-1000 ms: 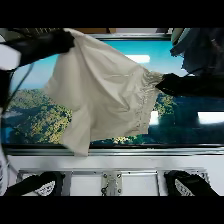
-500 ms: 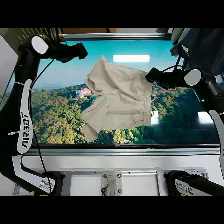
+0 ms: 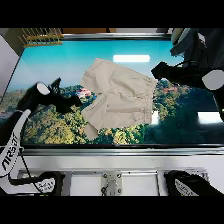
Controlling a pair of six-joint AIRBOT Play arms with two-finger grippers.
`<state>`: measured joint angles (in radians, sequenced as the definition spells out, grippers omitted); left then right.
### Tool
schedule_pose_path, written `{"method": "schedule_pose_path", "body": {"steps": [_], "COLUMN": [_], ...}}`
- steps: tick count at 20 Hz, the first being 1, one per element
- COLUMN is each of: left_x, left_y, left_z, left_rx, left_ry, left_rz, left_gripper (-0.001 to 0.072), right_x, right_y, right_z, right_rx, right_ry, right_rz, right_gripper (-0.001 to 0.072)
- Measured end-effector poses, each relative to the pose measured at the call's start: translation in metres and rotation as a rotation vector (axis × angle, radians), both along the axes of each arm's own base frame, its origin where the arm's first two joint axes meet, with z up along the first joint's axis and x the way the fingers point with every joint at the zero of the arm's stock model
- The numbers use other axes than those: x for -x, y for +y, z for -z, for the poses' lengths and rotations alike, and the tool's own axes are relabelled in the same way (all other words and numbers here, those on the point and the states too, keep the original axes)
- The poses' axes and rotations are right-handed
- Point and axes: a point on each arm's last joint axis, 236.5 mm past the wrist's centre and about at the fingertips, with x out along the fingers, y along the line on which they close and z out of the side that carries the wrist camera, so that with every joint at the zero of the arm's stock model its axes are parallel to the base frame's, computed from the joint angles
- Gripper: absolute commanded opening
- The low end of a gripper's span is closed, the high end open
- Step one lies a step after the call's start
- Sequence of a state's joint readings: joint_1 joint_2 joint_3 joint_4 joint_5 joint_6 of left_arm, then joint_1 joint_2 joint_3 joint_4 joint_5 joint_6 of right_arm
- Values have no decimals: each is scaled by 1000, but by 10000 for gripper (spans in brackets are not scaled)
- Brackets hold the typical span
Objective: Fold the clothes and pants, and hang the long-sleeved shirts on hangers.
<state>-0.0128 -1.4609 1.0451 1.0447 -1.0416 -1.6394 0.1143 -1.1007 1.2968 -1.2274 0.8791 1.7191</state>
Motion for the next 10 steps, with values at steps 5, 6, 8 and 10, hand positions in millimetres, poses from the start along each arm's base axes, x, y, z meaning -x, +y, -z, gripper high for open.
{"method": "schedule_pose_path", "body": {"steps": [5, 6, 8, 10], "left_x": [20, 17, 9, -7], "left_y": [-38, -44, -53, -55], "left_z": [34, 37, 39, 34], "left_rx": [182, 198, 220, 226], "left_ry": [56, 59, 54, 25], "left_rz": [-116, -124, -124, -125], "left_gripper": [680, 605, 123, 5], "right_x": [10, 11, 12, 13], "right_y": [-1, -1, -1, 0], "right_z": [-18, -19, -20, -20], "right_rx": [1, 1, 1, 2], "right_ry": [-39, -39, -42, -37], "right_rz": [-7, -7, -8, -10], "right_gripper": [627, 627, 627, 627]}}
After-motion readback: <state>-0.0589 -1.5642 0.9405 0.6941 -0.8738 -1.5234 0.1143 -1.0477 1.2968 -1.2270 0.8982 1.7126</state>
